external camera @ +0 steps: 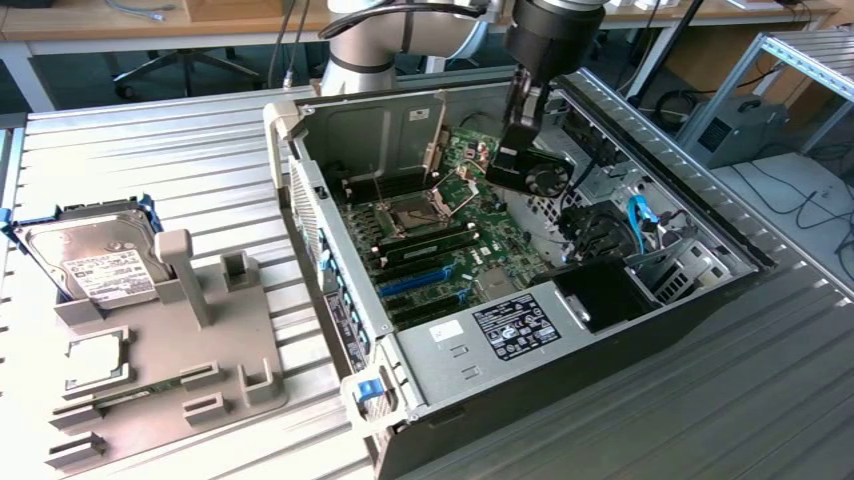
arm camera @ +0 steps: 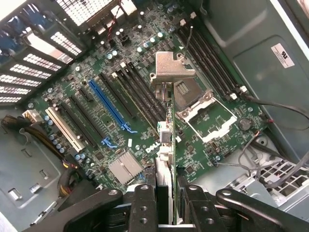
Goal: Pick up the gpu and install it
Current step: 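Insert the gpu into the slot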
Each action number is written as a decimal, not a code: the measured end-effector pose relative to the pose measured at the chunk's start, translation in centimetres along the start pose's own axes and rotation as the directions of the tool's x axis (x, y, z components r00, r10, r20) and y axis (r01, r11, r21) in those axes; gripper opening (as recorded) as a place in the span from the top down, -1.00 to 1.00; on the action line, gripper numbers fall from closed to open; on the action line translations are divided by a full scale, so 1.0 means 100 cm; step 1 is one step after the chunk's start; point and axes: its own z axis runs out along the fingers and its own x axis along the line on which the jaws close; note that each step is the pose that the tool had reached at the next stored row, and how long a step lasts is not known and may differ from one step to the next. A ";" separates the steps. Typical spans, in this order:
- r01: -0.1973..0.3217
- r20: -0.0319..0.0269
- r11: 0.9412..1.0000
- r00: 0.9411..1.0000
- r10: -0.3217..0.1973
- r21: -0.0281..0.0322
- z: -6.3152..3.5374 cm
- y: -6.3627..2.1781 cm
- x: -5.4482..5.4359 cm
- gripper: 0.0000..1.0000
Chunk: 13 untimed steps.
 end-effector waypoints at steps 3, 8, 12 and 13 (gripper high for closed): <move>0.013 0.000 1.000 1.000 -0.013 0.000 0.0001 0.0000 0.000 0.46; 0.042 -0.001 0.999 0.999 -0.042 -0.001 0.0002 0.0000 0.000 0.46; 0.073 -0.001 0.997 0.997 -0.073 -0.001 0.0004 -0.0001 0.000 0.46; 0.078 -0.001 0.997 0.997 -0.078 -0.001 0.0004 -0.0001 0.000 0.46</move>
